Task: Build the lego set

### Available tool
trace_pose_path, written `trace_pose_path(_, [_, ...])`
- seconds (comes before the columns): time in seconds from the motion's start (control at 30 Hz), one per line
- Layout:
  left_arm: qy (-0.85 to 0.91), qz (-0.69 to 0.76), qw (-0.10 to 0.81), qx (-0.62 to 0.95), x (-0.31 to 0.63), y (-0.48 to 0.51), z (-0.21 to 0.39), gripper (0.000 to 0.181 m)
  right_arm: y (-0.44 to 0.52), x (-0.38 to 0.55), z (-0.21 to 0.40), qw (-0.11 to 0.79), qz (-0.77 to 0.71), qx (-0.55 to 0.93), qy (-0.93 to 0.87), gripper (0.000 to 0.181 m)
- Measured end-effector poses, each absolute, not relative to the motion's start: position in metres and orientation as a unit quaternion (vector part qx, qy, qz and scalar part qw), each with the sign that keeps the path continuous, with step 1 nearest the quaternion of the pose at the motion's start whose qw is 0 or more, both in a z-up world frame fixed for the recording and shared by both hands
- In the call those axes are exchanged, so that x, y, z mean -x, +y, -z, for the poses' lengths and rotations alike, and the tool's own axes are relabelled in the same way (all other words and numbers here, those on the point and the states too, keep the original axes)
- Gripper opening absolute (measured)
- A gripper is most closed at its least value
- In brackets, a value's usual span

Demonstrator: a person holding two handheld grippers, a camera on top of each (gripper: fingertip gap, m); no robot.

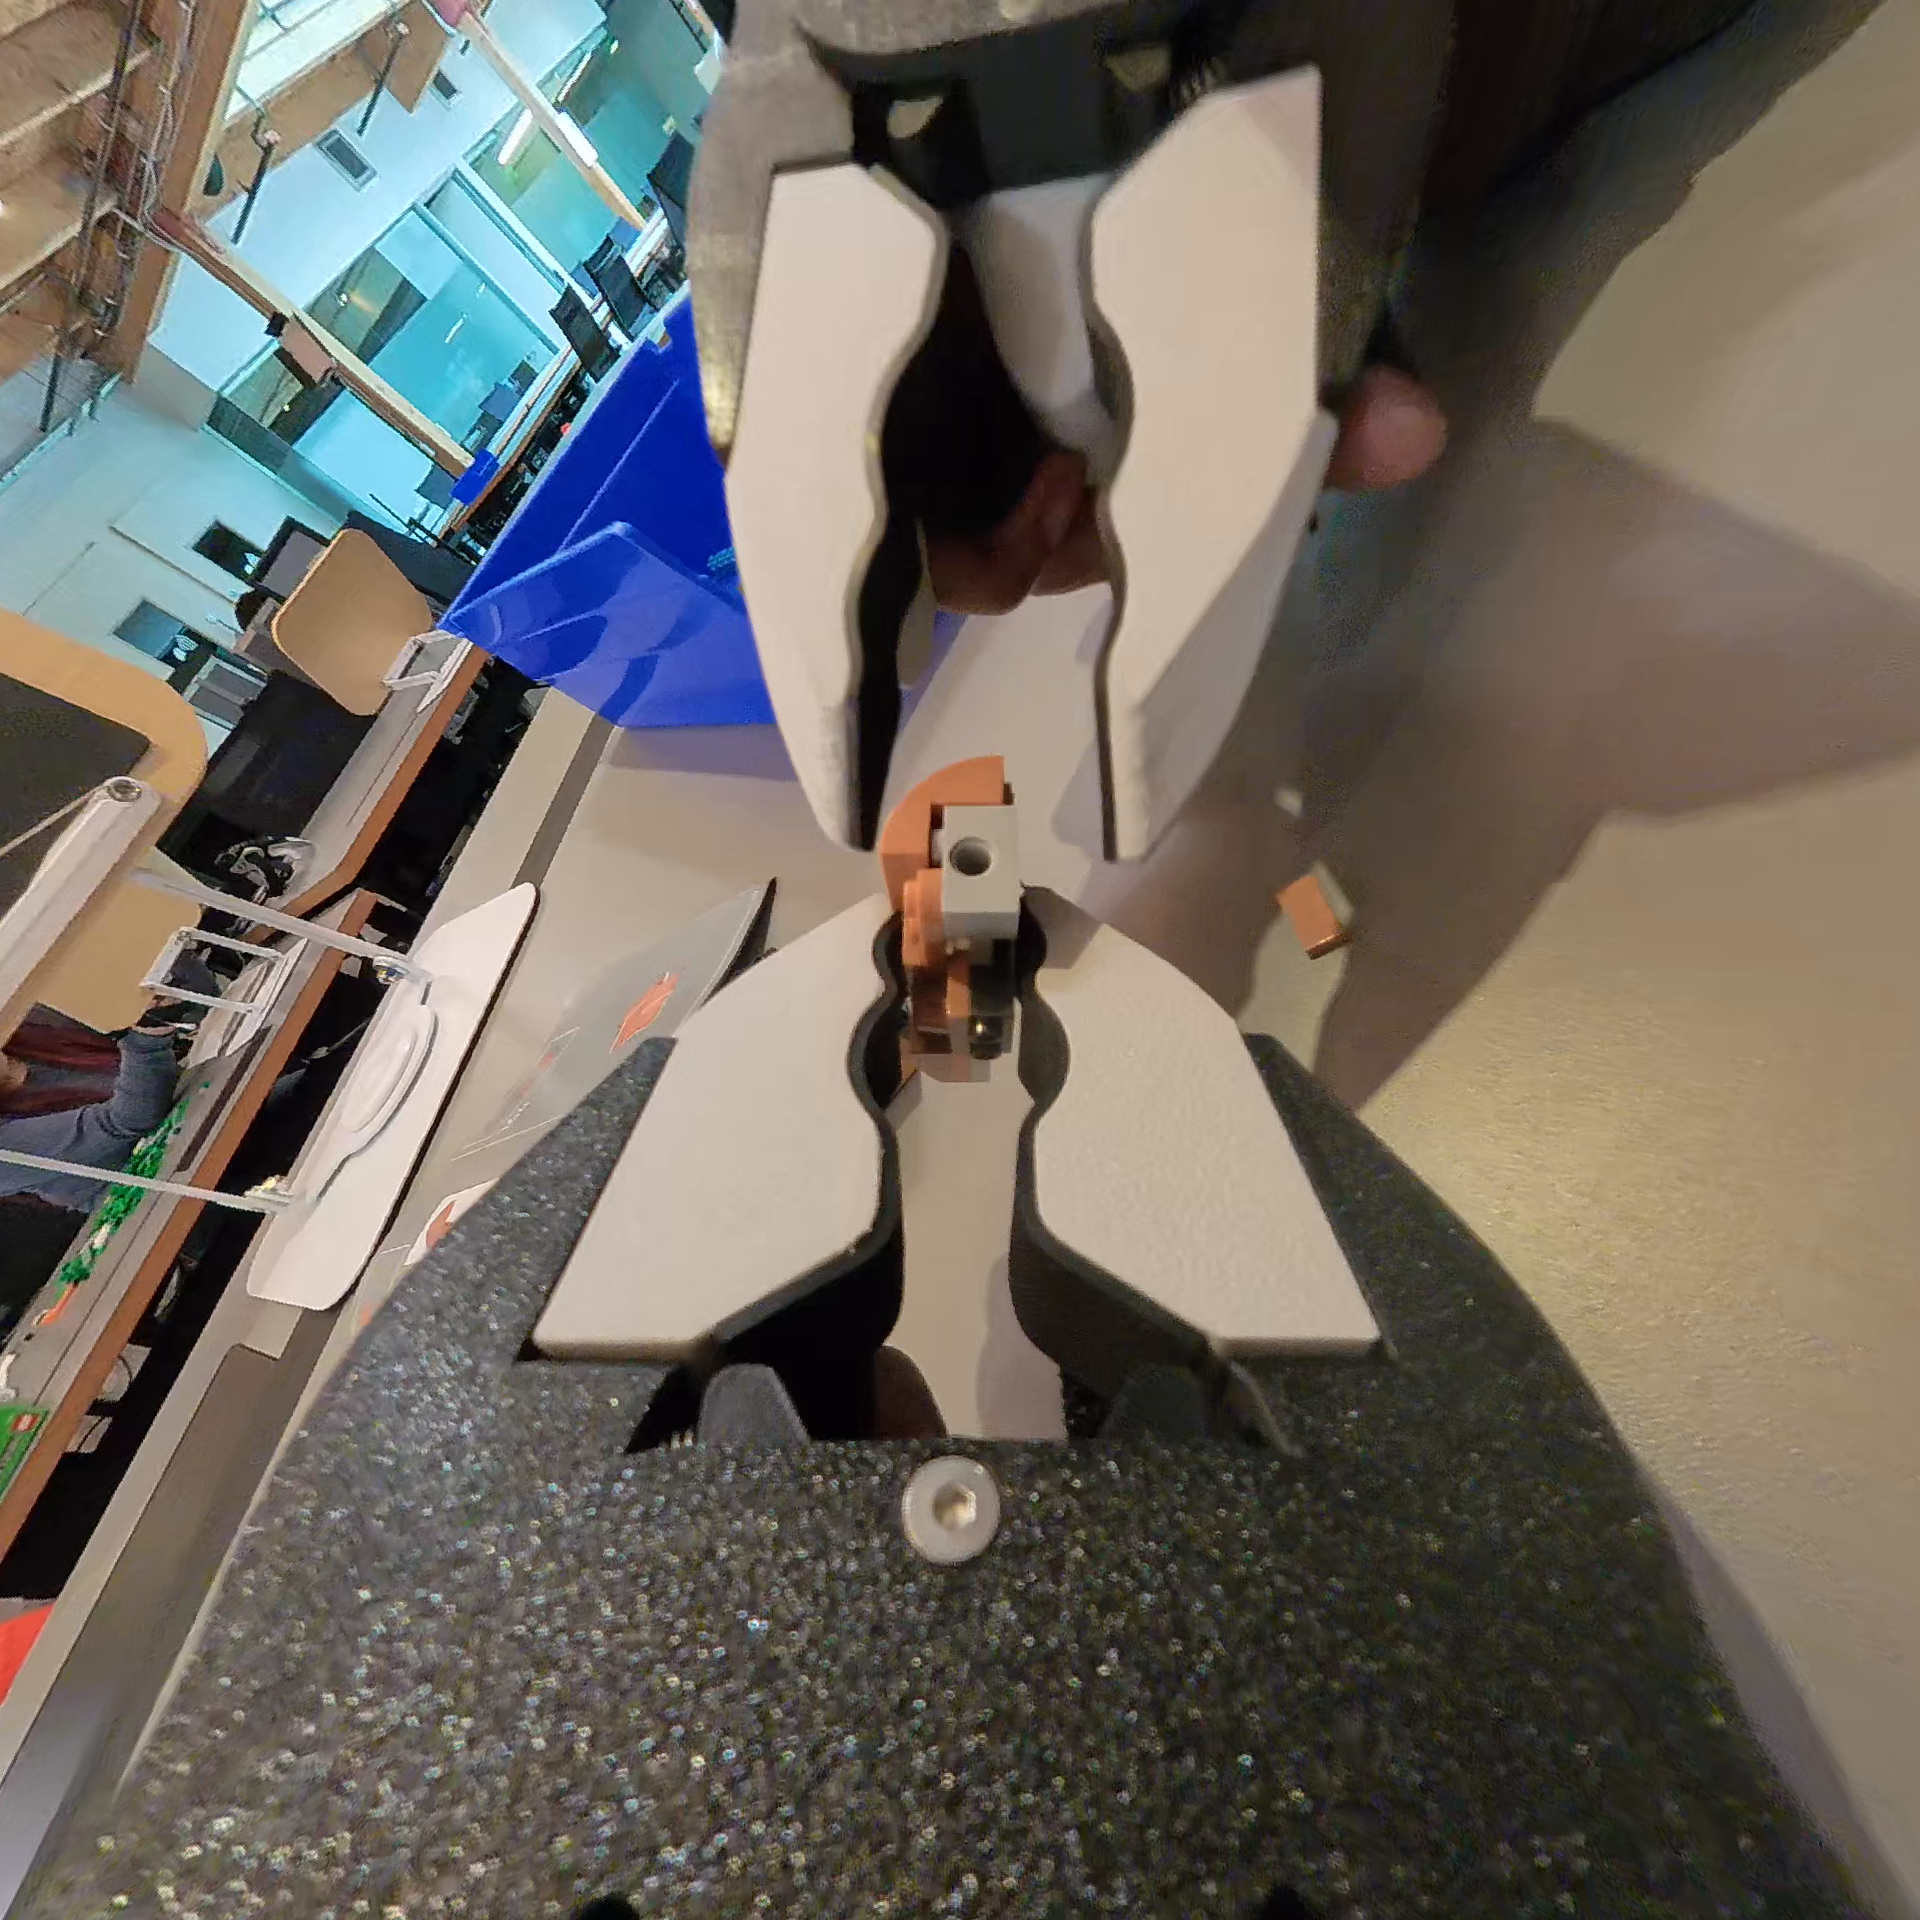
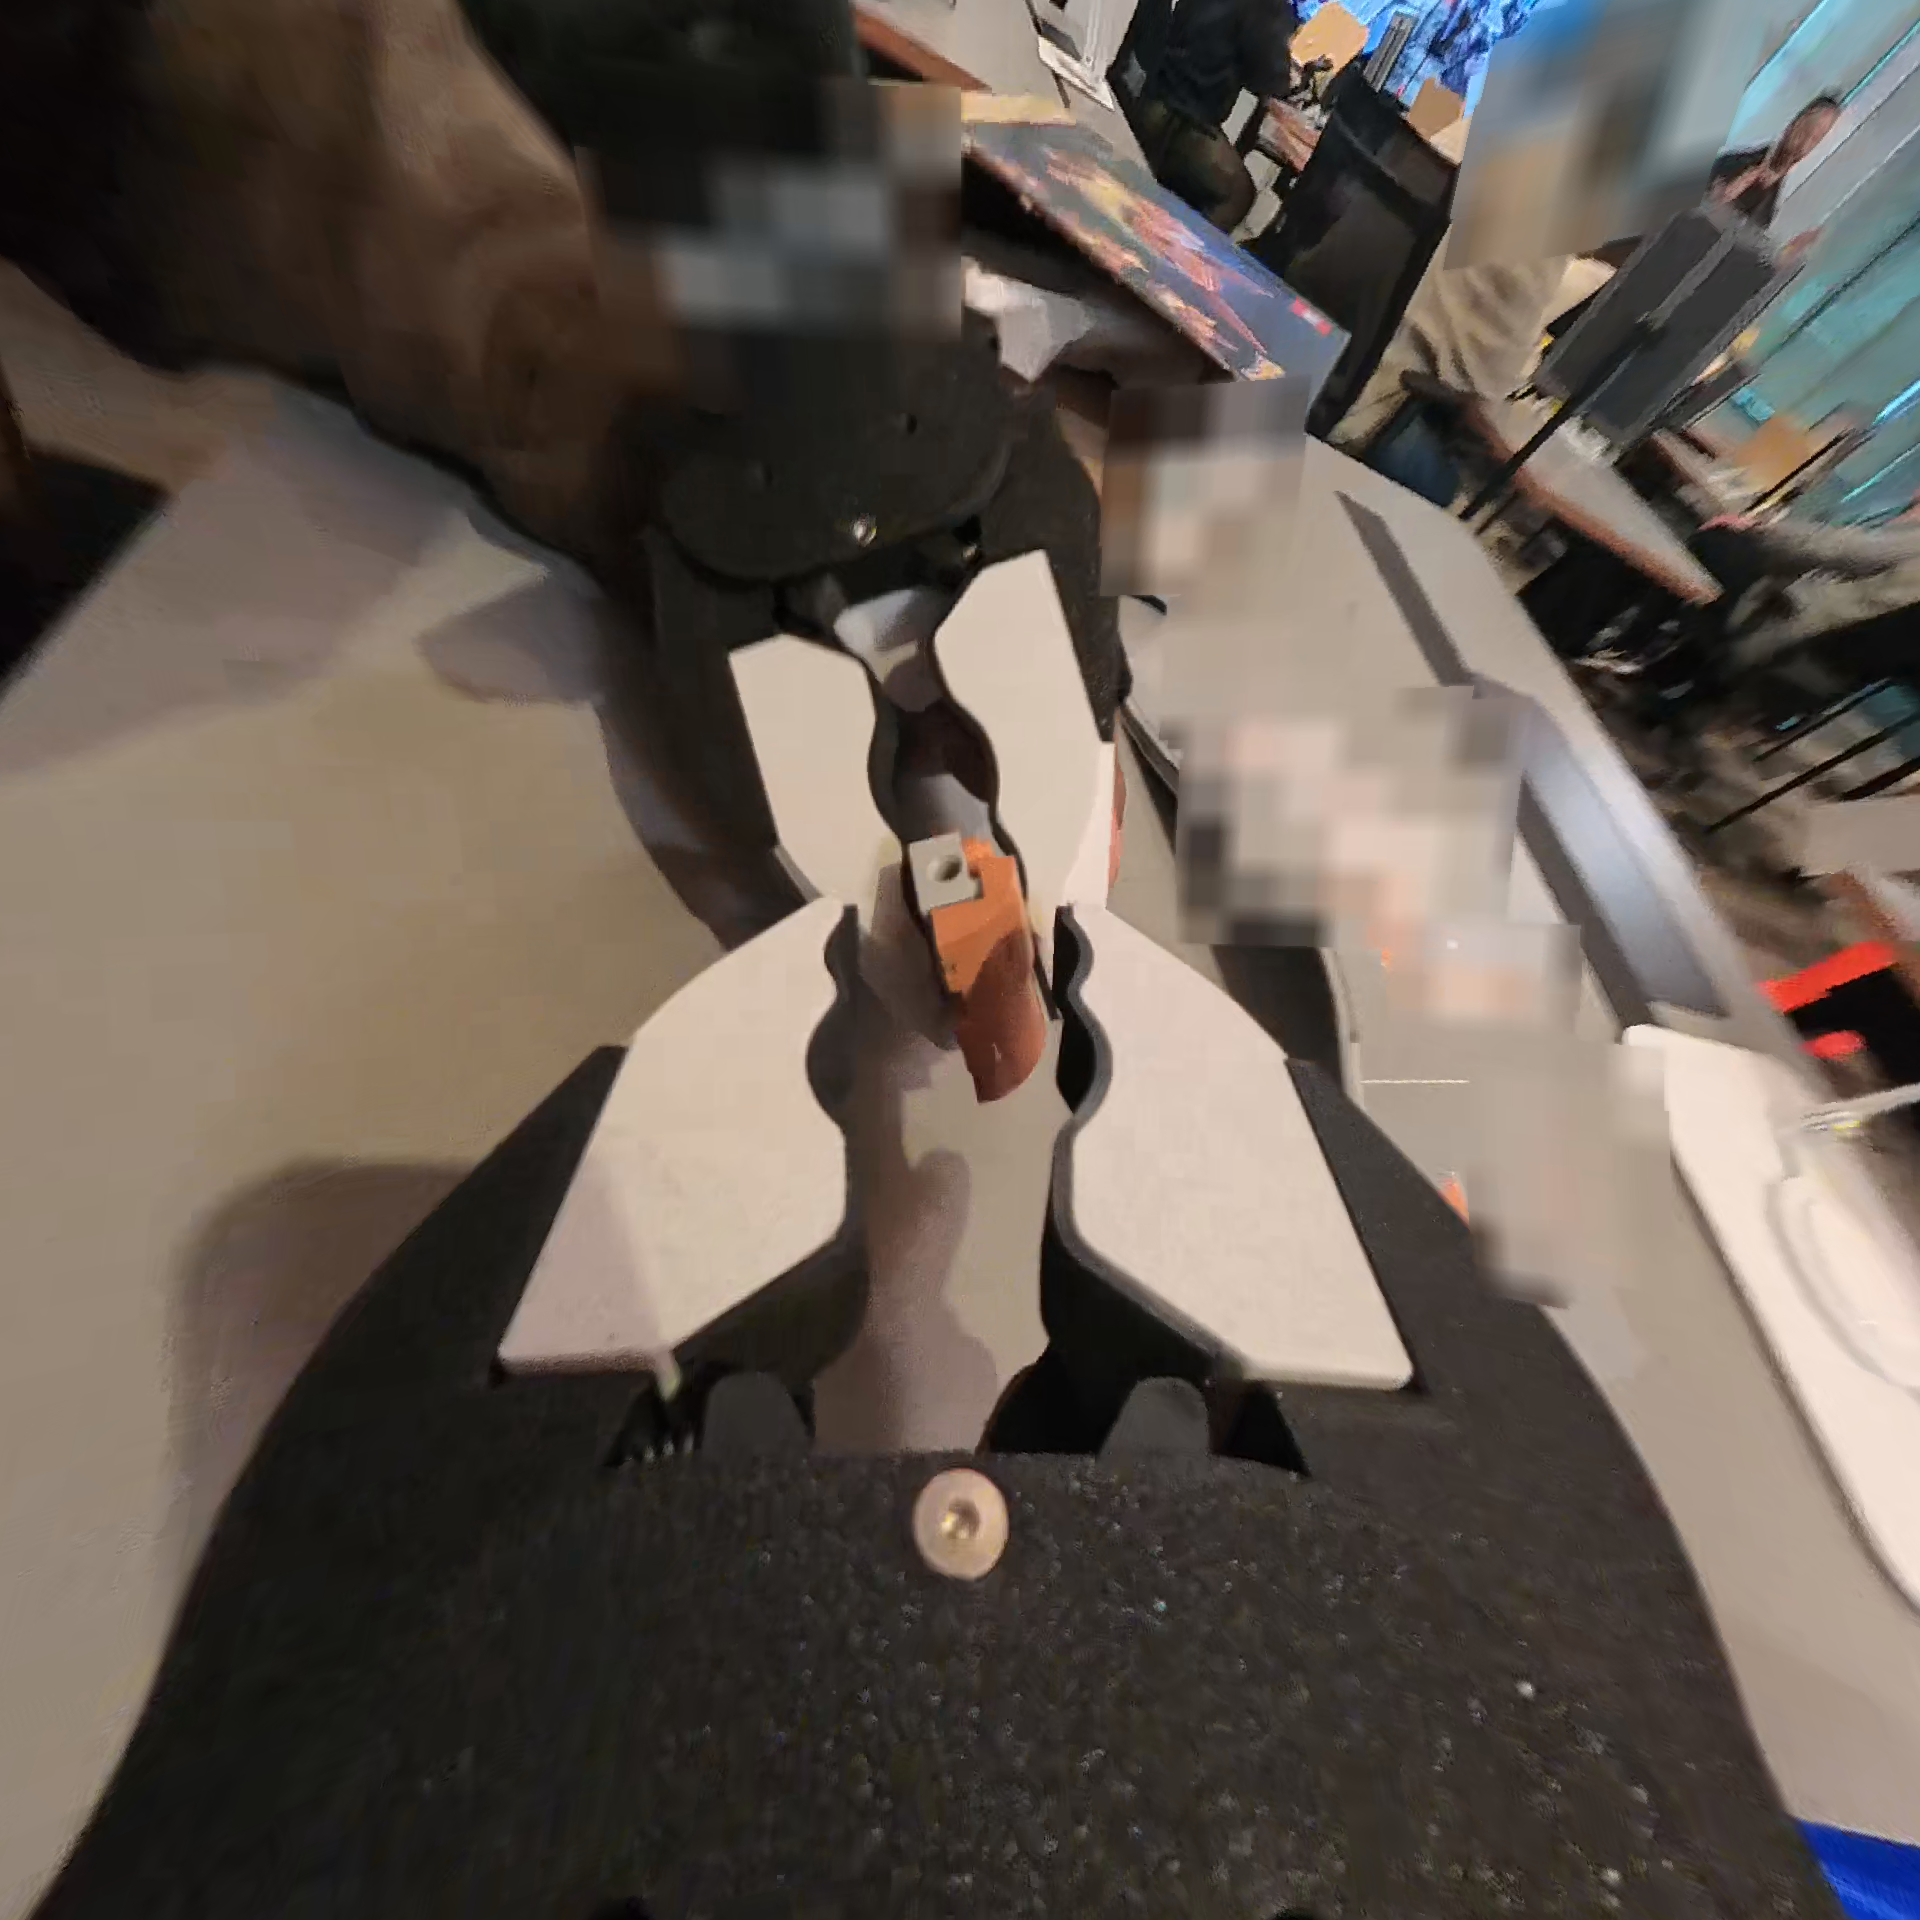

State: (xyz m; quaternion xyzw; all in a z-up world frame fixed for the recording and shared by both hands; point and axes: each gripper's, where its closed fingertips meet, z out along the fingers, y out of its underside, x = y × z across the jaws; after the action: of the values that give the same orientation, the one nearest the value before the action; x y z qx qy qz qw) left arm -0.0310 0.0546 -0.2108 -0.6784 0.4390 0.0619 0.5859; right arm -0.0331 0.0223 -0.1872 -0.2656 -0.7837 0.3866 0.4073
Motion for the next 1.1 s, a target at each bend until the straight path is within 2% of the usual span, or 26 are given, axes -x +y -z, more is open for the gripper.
trace_pose_path(0.23, [0.442, -0.058, 0.580, 0.682, 0.030, 0.053, 0.213, 0.018, 0.024, 0.040, 0.190, 0.486, -0.310, 0.218, -0.787, 0.018])
trace_pose_path(1.1, [0.435, -0.048, 0.595, 0.674, 0.026, 0.050, 0.203, 0.022, 0.023, 0.035, 0.181, 0.514, -0.308, 0.194, -0.777, 0.015])
